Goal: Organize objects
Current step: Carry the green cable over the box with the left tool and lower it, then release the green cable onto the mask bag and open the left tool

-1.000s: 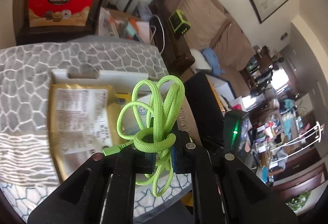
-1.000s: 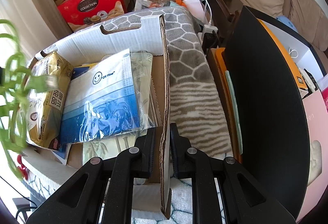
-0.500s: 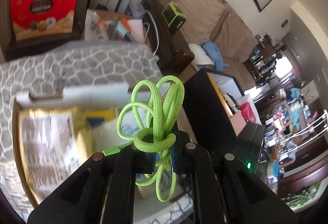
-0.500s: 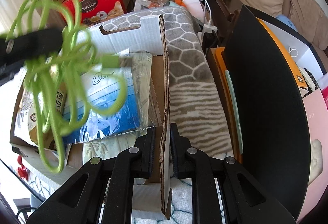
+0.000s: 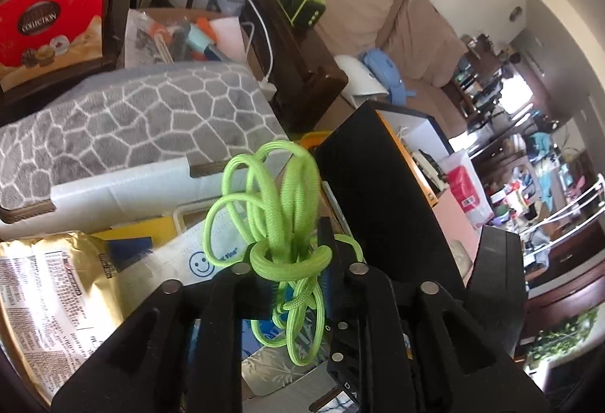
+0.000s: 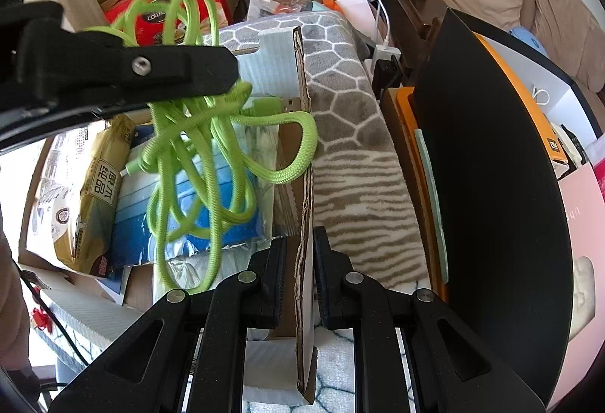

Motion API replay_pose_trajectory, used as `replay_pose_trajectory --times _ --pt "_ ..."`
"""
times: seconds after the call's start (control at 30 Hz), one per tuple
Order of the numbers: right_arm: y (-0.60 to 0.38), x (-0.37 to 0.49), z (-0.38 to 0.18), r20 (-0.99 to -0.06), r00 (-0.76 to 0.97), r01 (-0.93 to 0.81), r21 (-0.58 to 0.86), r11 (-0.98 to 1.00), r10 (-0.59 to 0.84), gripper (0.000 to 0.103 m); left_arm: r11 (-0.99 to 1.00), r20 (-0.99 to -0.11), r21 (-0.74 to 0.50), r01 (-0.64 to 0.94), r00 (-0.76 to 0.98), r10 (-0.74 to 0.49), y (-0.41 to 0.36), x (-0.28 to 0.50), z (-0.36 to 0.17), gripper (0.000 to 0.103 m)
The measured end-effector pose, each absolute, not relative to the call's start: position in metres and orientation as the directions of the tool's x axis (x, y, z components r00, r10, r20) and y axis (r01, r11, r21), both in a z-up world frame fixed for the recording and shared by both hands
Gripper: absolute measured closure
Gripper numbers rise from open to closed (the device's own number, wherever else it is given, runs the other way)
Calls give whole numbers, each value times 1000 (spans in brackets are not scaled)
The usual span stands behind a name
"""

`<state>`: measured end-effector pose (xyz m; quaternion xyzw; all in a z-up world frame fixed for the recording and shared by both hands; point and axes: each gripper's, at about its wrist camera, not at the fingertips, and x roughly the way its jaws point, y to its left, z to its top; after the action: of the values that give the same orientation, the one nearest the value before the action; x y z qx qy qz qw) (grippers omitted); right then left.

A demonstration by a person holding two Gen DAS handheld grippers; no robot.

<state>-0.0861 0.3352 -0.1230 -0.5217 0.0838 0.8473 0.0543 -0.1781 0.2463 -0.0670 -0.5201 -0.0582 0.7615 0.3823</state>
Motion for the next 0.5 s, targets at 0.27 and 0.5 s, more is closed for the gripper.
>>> replay_pose_trajectory --times 0.27,0.5 --pt "335 -86 -124 -892 -451 -179 93 -979 -2 89 -712 -752 -426 -558 -219 622 226 -167 -44 44" --pt "335 -87 -124 -893 -451 -179 92 -980 -1 89 -723 -712 -471 -506 -266 650 170 -162 -12 40"
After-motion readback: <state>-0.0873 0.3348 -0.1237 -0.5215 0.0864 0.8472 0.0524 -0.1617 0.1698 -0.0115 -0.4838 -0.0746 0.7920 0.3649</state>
